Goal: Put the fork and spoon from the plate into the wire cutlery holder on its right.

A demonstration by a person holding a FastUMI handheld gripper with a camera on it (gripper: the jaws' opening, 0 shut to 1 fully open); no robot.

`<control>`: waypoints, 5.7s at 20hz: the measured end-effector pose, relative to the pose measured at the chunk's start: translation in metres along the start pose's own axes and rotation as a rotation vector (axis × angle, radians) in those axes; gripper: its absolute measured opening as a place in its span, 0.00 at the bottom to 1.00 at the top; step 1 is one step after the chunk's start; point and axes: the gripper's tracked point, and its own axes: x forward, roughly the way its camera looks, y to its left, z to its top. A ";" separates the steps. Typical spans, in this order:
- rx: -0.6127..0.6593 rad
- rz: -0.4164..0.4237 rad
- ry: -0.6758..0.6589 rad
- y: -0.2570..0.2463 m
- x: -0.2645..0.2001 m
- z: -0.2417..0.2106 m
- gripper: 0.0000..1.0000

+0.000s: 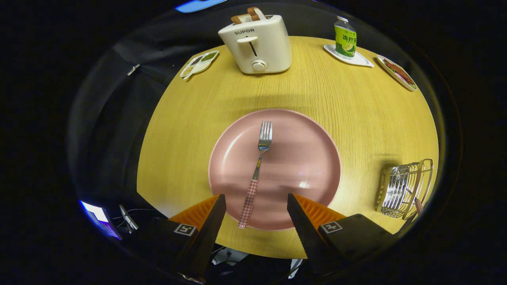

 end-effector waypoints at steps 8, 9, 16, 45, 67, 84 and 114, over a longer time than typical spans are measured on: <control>0.041 -0.021 0.082 0.006 0.028 -0.016 0.69; 0.040 -0.032 0.087 0.004 0.030 -0.017 0.60; 0.052 -0.052 0.129 -0.007 0.034 -0.028 0.18; -0.259 -0.073 0.494 -0.253 -0.227 -0.044 0.13; -0.295 -0.029 0.648 -0.248 -0.208 -0.011 0.72; 0.055 0.157 -0.308 -0.243 -0.284 0.129 0.98; -0.013 -0.233 -1.140 -0.131 -0.439 0.135 0.99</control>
